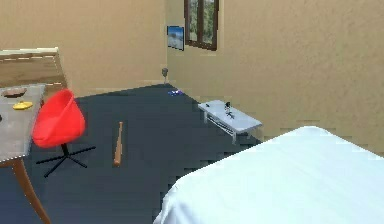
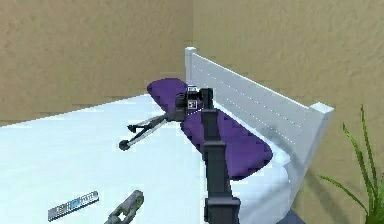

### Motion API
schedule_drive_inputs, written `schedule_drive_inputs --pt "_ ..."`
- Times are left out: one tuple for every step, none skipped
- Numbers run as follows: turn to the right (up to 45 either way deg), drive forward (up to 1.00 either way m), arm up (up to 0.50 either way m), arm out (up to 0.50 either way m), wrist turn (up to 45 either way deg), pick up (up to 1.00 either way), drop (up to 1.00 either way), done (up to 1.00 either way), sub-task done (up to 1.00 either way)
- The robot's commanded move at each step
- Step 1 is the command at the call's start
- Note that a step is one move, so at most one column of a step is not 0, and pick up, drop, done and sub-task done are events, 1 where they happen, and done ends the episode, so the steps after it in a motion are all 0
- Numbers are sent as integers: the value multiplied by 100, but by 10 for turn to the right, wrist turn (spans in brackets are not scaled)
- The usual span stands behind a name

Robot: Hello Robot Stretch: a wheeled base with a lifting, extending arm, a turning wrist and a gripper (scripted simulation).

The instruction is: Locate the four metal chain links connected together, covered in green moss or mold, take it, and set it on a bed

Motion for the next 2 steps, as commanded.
schedule_drive_inputs --pt "0 0 0 -8 0 0 0 0 0" --pt "0 0 0 0 0 0 0 100 0"
